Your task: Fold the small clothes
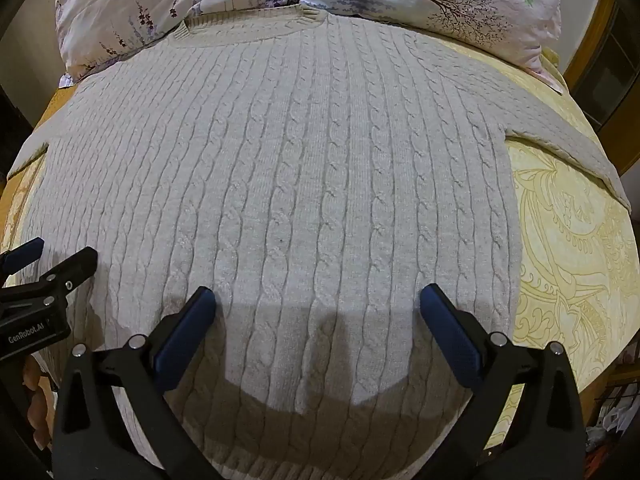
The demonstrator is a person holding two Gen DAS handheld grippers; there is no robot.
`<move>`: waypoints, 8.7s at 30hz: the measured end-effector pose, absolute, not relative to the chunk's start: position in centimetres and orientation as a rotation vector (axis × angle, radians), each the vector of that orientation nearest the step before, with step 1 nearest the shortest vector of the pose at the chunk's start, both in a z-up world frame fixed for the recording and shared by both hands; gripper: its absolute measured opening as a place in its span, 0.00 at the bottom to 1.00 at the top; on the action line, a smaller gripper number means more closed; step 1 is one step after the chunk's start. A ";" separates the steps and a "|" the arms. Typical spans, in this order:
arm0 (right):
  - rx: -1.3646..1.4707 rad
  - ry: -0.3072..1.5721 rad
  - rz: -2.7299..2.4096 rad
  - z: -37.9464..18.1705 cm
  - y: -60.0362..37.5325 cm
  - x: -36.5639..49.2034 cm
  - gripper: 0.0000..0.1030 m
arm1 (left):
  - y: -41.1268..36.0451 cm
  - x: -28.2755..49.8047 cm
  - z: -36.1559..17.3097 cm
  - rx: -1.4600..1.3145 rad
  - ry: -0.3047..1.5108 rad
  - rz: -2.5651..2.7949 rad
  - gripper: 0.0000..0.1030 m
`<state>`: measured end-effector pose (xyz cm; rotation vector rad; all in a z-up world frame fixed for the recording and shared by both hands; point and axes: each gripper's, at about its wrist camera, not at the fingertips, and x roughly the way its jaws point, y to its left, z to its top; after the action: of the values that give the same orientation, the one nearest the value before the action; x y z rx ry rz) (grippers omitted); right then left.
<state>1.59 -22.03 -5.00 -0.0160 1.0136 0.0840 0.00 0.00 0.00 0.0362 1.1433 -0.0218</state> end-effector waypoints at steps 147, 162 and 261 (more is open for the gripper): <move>1.185 0.621 -0.265 -7.3 -61.4 8.5 0.46 | 0.6 5.0 1.2 -0.145 1.052 -0.085 0.99; 0.994 0.579 -0.337 -5.1 -61.1 9.5 0.08 | 3.0 6.1 2.4 -0.229 0.996 -0.077 0.99; 0.617 0.749 0.158 -2.4 -30.3 12.6 0.63 | 9.6 21.9 0.0 -0.612 1.102 -0.331 0.05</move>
<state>12.56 -30.34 -2.41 0.6172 0.7493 0.1580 21.93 9.62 0.04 -0.6123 1.1020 -0.3312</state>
